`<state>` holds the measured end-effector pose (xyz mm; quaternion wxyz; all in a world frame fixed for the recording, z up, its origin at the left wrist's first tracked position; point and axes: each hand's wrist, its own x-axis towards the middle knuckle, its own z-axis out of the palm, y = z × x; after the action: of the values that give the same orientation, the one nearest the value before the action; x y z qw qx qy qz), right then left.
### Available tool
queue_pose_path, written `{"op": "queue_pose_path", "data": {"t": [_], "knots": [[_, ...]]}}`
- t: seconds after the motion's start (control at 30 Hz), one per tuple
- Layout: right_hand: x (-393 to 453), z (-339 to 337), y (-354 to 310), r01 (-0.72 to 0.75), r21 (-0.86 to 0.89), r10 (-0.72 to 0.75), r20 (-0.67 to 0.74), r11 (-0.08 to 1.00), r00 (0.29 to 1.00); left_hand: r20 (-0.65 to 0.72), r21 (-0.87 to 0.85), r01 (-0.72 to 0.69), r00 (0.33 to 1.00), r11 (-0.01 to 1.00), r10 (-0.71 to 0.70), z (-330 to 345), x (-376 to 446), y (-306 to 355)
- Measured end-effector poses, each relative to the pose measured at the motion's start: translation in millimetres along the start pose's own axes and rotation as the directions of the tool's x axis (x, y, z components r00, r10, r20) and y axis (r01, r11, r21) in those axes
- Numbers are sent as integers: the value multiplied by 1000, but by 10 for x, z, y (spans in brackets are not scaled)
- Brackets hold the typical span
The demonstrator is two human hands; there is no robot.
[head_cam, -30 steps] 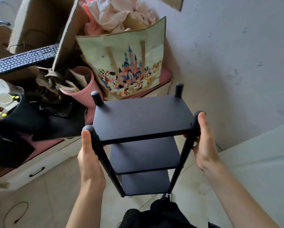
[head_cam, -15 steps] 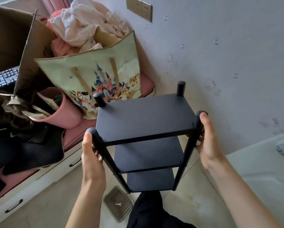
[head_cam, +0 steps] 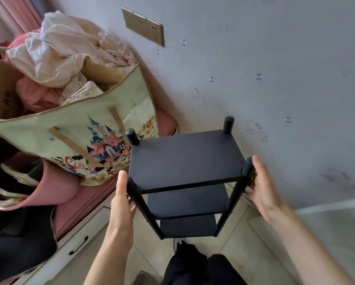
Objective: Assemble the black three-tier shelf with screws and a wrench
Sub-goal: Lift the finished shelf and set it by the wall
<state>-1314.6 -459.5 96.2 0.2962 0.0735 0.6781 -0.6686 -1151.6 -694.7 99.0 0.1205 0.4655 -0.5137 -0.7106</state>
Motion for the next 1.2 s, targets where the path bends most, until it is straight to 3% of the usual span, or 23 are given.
{"op": "queue_pose_path", "data": {"t": [0.27, 0.37, 0.5, 0.67, 0.87, 1.2], "knots": [[645, -89, -31, -150, 27, 151, -65, 988, 986, -62, -17, 131, 989, 991, -132, 430, 773, 102], [962, -136, -11, -214, 36, 215, -25, 976, 976, -91, -23, 147, 985, 989, -149, 574, 1059, 34], [1411, -147, 112, -338, 34, 339, -71, 941, 938, -125, -28, 251, 959, 968, -252, 679, 1495, -107], [1958, -115, 363, -465, 110, 476, -122, 879, 871, -124, -154, 330, 929, 931, -350, 870, 2061, -311], [2576, 3, 722, -469, 239, 516, -199, 850, 833, -105, -135, 383, 912, 914, -397, 1074, 2850, -520], [3416, 215, 1620, -527, 249, 583, -344, 812, 736, -48, -34, 420, 906, 907, -421, 1257, 4110, -1020]]}}
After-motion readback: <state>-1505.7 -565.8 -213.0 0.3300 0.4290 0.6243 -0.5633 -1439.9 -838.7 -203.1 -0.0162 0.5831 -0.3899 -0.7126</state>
